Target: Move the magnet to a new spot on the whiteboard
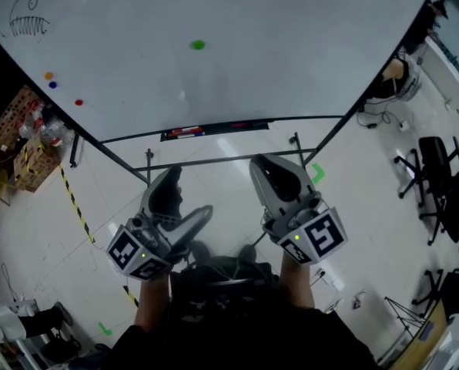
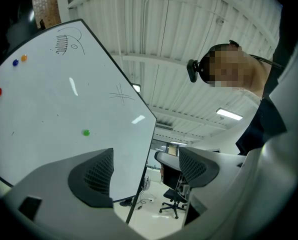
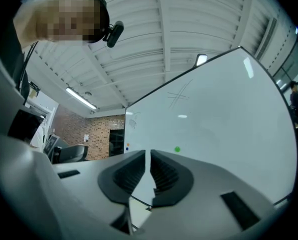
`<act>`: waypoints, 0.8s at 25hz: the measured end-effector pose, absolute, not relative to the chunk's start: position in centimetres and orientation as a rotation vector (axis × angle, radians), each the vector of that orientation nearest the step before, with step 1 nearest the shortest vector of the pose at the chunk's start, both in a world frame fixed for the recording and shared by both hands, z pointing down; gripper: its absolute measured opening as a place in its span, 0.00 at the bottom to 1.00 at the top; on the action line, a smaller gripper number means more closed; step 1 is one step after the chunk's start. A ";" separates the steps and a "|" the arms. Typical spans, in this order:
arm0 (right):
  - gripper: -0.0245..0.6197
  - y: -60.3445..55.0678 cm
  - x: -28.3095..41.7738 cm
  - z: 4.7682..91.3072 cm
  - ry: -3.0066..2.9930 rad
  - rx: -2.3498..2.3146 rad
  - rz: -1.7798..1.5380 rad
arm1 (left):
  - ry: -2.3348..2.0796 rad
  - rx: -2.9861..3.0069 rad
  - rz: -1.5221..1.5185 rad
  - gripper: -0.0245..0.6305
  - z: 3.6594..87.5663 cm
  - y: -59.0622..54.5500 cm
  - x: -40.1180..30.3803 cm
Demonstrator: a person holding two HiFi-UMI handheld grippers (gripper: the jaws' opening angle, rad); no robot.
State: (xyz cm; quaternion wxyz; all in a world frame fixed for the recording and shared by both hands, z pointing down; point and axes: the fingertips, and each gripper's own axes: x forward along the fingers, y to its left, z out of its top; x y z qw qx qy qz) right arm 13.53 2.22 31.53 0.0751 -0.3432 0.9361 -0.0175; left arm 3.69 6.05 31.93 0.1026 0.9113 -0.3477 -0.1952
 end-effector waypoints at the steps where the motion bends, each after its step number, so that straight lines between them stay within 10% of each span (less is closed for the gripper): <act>1: 0.12 2.3 13.4 31.4 2.810 -1.022 -0.050 | -1.029 2.691 -0.574 0.66 31.9 6.1 3.7; 20: 0.07 4.4 10.1 30.8 2.893 -0.958 0.034 | -1.019 2.681 -0.634 0.66 31.5 6.8 1.9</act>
